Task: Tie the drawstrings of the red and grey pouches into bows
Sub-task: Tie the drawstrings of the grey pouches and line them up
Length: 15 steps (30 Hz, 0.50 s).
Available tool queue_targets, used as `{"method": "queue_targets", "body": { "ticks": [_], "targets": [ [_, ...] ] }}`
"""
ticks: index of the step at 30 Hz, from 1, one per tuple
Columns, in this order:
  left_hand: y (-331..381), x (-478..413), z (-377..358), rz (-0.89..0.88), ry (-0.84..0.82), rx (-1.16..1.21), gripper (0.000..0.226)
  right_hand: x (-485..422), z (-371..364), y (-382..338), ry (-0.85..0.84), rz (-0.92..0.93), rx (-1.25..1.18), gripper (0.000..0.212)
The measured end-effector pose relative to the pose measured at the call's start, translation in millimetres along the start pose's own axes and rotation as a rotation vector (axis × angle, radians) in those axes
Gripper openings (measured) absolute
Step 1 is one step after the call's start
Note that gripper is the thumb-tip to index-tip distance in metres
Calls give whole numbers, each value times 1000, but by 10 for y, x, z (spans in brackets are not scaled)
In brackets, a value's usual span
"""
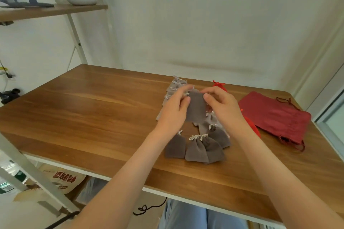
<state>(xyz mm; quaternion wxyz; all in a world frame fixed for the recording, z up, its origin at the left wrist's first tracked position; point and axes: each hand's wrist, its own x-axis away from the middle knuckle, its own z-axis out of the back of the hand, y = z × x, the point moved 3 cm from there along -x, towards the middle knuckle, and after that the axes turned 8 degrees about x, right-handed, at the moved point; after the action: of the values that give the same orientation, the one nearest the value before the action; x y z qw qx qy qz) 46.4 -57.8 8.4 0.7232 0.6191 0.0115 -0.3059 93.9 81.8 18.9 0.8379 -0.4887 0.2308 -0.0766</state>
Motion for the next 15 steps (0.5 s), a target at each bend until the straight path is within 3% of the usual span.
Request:
{"method": "queue_targets", "body": {
  "ticks": [4, 8, 15],
  "targets": [
    [-141, -122, -213, -3, 97, -48, 21, 8, 151, 123, -4, -35, 33, 15],
    [-299, -204, -342, 2, 149, -90, 25, -56, 213, 285, 94, -99, 94, 15],
    [-459, -210, -326, -35, 328, -180, 27, -148, 254, 559, 205, -200, -85, 19]
  ]
}}
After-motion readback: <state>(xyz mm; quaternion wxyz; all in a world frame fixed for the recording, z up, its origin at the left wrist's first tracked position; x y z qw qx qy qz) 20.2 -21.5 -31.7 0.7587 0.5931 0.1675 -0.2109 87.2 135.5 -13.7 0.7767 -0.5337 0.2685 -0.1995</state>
